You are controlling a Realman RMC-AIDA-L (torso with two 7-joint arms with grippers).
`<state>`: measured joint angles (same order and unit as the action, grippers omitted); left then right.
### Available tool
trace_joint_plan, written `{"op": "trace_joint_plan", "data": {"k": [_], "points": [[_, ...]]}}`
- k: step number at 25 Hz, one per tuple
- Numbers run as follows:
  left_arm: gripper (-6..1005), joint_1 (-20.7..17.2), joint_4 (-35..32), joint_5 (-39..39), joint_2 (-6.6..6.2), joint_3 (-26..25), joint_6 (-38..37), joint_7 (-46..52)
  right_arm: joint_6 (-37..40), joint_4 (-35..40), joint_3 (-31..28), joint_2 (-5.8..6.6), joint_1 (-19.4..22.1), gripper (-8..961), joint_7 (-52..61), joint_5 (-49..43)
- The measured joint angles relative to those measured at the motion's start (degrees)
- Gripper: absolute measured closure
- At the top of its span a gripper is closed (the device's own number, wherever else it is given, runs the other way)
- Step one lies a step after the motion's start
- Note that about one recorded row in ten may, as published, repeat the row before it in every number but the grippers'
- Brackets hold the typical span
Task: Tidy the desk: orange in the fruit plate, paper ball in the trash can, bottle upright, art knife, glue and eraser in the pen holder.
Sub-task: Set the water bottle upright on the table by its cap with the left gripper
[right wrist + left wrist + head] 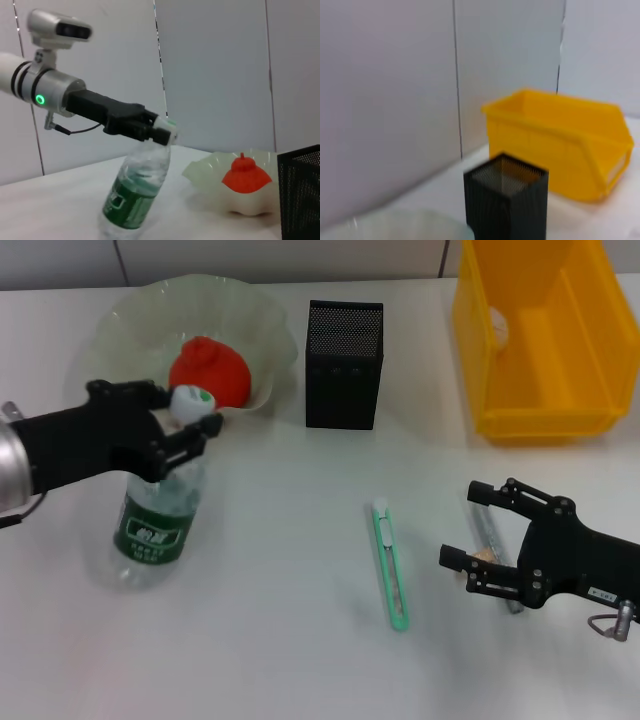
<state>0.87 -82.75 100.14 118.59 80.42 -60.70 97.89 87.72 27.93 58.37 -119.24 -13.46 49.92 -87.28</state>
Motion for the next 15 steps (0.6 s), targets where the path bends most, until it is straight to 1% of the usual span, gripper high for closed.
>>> {"op": "trace_joint_plan", "data": {"k": [2, 3, 4, 6, 7, 8, 9, 13, 15], "points": [[543, -0.58, 3.10, -5.70, -0.01, -1.78, -1.10, -8.93, 0.00, 0.16, 0.02, 0.00, -0.01, 108, 0.16, 0.00], [543, -0.81, 6.65, -10.19, -0.02, -3.63, -2.95, -18.18, -0.02, 0.46, 0.06, -0.01, -0.01, 108, 0.48, 0.00], [542, -0.81, 6.65, -10.19, -0.02, -3.63, -2.95, -18.18, -0.02, 0.46, 0.06, -0.01, -0.01, 108, 0.48, 0.00], [541, -0.53, 10.18, -13.79, -0.03, -5.53, -5.51, -24.29, -0.13, 0.85, 0.08, -0.02, -0.05, 108, 1.03, 0.00], [541, -0.12, 11.48, -14.65, -0.03, -6.39, -6.48, -25.06, -0.18, 0.98, 0.09, -0.03, -0.11, 108, 1.34, 0.00], [541, 1.15, 14.62, -15.84, -0.02, -8.46, -8.66, -25.84, -0.19, 1.13, 0.11, -0.03, -0.18, 108, 1.62, 0.00], [540, 1.15, 14.62, -15.84, -0.02, -8.46, -8.66, -25.84, -0.19, 1.13, 0.11, -0.03, -0.18, 108, 1.62, 0.00], [538, 2.63, 17.54, -16.73, 0.03, -11.06, -11.01, -26.31, -0.08, 1.50, 0.17, -0.03, -0.27, 108, 2.30, 0.00], [538, 2.82, 17.85, -16.92, 0.01, -11.31, -11.09, -26.33, -0.07, 1.51, 0.17, -0.03, -0.31, 108, 2.34, 0.00]]}}
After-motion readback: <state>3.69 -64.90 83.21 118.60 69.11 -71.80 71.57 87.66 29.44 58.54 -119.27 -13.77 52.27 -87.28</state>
